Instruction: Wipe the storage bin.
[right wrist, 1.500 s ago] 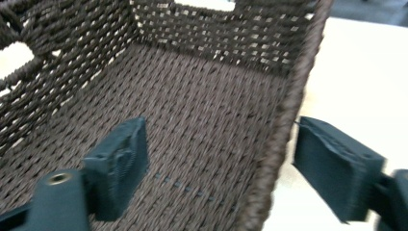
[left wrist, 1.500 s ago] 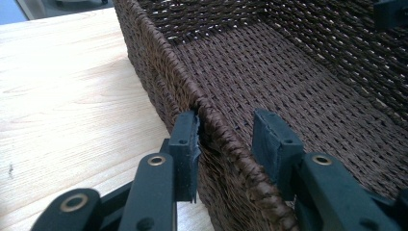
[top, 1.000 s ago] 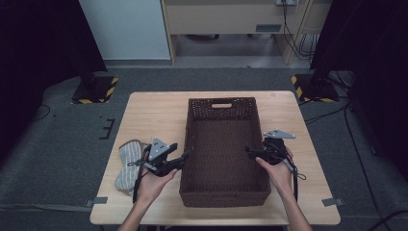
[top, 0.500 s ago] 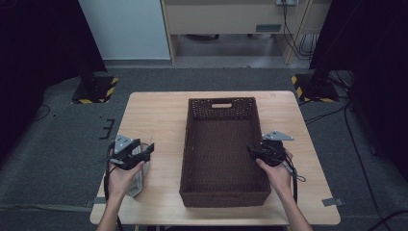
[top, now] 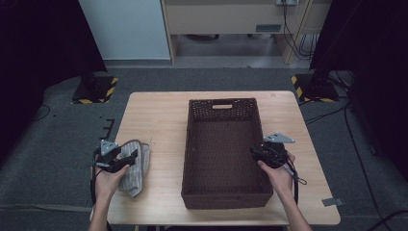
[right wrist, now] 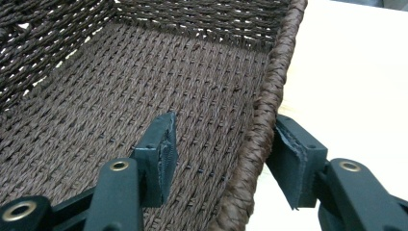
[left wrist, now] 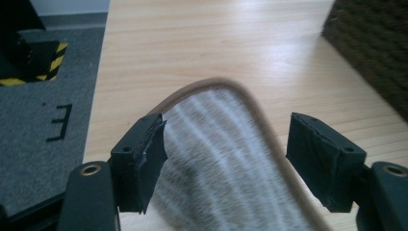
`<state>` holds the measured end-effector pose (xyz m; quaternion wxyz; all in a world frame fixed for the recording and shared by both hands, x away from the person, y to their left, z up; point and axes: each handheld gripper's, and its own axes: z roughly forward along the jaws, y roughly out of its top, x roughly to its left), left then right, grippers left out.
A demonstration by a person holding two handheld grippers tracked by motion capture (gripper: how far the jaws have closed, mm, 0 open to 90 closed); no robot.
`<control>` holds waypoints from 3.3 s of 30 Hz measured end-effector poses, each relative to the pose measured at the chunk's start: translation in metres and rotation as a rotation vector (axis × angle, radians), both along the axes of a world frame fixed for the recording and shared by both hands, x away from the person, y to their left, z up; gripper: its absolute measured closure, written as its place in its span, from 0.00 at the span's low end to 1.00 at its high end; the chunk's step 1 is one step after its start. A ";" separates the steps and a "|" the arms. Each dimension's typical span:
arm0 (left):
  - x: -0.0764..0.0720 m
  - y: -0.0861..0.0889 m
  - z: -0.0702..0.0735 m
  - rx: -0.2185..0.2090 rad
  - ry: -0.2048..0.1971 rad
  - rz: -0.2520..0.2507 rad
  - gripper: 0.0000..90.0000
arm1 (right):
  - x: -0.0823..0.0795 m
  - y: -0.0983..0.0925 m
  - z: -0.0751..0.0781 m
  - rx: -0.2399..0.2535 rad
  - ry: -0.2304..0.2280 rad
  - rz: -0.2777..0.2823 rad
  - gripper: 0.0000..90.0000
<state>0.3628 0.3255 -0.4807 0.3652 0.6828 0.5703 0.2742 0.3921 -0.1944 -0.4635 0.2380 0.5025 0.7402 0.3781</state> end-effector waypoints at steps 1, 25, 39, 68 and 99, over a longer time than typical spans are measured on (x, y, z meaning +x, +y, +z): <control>0.001 0.001 -0.003 -0.009 0.011 0.000 0.31 | -0.001 -0.001 0.000 0.007 0.004 -0.004 0.51; 0.011 -0.013 -0.032 0.016 0.160 0.001 0.69 | 0.004 -0.005 0.012 0.073 -0.040 0.003 0.38; 0.003 -0.032 0.010 -0.082 0.004 -0.068 0.75 | 0.006 -0.021 0.016 0.055 -0.017 0.007 0.55; 0.066 -0.089 0.054 -0.098 -0.122 -0.165 0.75 | -0.002 -0.019 0.013 0.022 -0.004 0.055 0.73; 0.162 -0.154 -0.003 -0.117 -0.060 -0.215 0.75 | 0.000 -0.022 0.010 0.045 -0.017 0.070 0.72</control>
